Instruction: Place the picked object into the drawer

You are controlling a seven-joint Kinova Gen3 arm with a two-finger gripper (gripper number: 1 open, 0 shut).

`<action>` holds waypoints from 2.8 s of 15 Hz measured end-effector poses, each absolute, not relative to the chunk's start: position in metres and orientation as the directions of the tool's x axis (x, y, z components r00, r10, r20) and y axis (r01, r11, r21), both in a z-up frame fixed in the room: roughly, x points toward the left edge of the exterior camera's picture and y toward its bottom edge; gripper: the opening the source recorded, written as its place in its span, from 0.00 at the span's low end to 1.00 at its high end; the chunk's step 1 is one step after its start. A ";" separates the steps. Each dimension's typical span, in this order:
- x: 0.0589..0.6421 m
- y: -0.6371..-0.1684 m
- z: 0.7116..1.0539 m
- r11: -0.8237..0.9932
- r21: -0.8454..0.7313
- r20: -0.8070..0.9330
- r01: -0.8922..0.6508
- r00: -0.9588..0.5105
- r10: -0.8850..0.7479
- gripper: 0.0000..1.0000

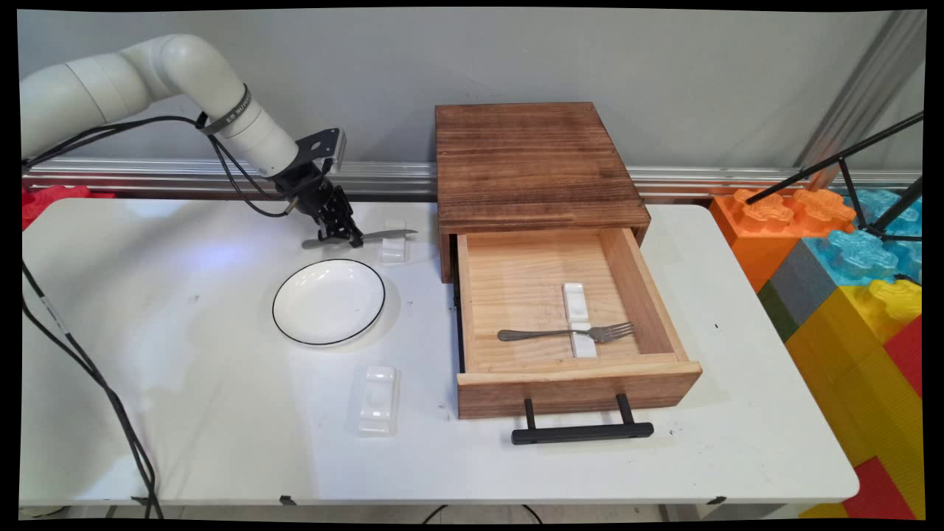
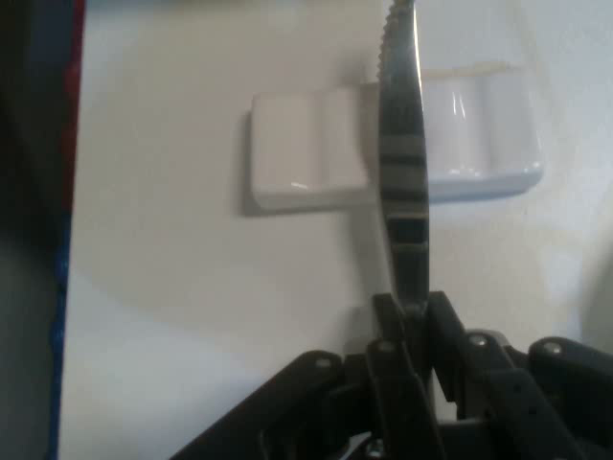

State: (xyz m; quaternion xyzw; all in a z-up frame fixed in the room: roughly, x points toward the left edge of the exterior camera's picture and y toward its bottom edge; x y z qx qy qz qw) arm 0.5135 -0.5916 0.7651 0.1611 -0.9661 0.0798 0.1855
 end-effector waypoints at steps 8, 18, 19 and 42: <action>0.506 -0.573 0.817 0.896 -0.144 0.385 -0.419 -0.858 -0.339 0.00; 0.490 -0.534 0.915 0.827 -0.185 0.408 -0.531 -0.807 -0.427 0.00; 0.484 -0.528 0.925 0.823 -0.182 0.412 -0.537 -0.802 -0.432 0.00; 0.212 -0.507 0.954 0.954 -0.078 0.581 -0.290 -0.790 -0.193 0.00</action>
